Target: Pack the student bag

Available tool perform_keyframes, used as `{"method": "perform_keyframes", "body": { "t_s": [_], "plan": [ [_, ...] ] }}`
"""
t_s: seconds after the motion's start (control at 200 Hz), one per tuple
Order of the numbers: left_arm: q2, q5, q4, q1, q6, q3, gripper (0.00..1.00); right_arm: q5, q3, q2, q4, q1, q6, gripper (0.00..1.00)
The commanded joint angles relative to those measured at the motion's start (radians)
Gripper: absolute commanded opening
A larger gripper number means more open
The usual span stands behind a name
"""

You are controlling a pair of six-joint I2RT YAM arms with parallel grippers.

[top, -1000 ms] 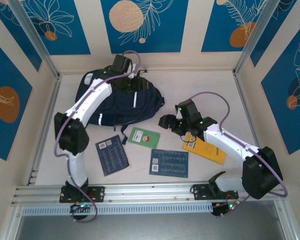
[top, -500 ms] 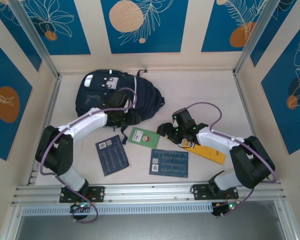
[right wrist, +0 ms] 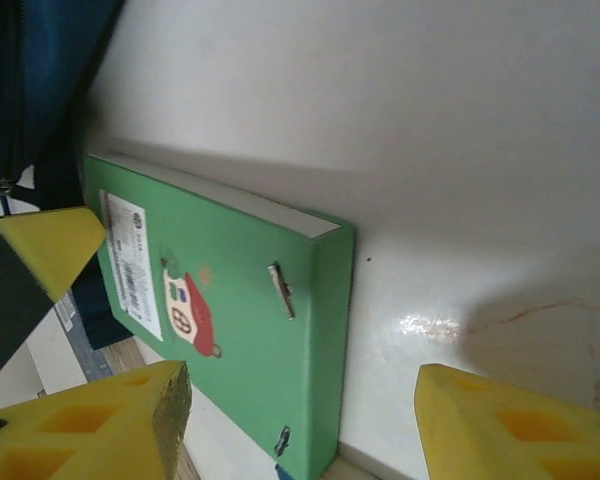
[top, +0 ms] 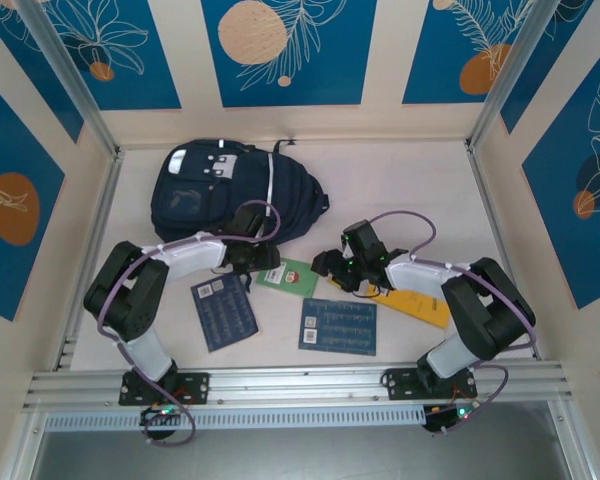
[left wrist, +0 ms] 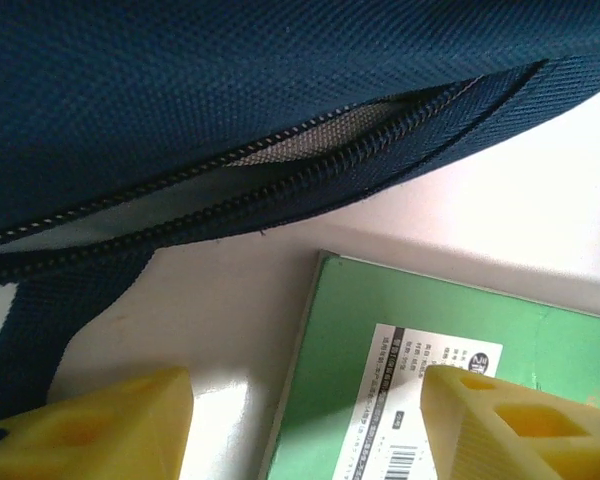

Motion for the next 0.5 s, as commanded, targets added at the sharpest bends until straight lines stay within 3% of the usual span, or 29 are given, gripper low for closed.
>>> {"method": "perform_keyframes", "body": {
  "t_s": [0.0,0.495],
  "plan": [
    [0.031,0.055,0.047,-0.013,0.006,-0.026,0.6,-0.035,-0.006,0.039,0.022,0.003,0.016,0.6],
    [0.041,0.114,0.068,-0.072,-0.006,-0.024,0.49,-0.161,0.036,0.157,0.123,0.004,0.002,0.46]
  ]
}}
